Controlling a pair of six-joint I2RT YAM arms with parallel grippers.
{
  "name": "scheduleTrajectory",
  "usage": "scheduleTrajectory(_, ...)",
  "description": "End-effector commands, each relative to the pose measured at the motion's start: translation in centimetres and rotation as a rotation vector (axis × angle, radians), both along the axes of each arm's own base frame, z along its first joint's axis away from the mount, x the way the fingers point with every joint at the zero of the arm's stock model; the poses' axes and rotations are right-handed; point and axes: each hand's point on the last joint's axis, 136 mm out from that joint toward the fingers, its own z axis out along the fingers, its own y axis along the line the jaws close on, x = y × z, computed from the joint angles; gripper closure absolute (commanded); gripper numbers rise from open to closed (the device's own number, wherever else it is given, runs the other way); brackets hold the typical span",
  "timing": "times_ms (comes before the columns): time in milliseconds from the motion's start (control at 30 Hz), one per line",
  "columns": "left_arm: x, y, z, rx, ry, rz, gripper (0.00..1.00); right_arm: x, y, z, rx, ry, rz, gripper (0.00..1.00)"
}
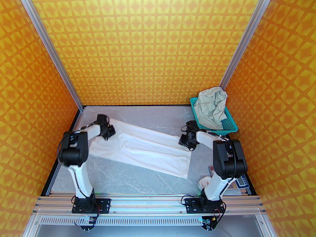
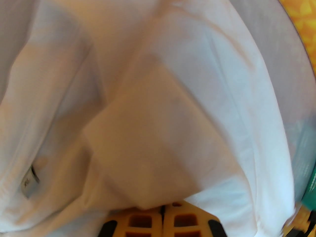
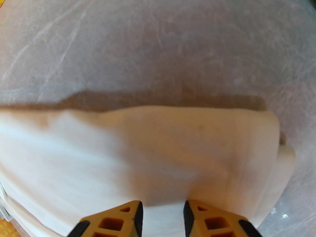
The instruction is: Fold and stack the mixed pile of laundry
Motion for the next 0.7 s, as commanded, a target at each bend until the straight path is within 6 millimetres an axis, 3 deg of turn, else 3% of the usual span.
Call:
scheduleTrajectory(0,4.4,-0.8,-0.8,-0.056,-0.03,0.008,1.0,-2.3,1.0,-0.7,0.04,0.044,0.003,0.67)
scheduleTrajectory(167,10.9,-3.4,-1.0,-0.162,-0.133,0.007,1.0,-6.2,3.3,-1.2,0.056,0.084,0.059,0.69)
scheduleTrajectory(333,14.9,-5.9,-0.8,-0.239,-0.213,-0.008,1.0,-11.4,5.9,-1.2,0.06,0.122,0.134,0.7)
scheduleTrajectory(500,16.4,-7.6,-0.4,-0.274,-0.273,-0.041,1.0,-18.2,9.9,-2.8,0.071,0.193,0.248,0.73)
scheduleTrajectory(667,15.8,-10.5,-1.0,-0.301,-0.279,-0.109,1.0,-22.0,13.7,-2.5,0.052,0.198,0.397,0.75)
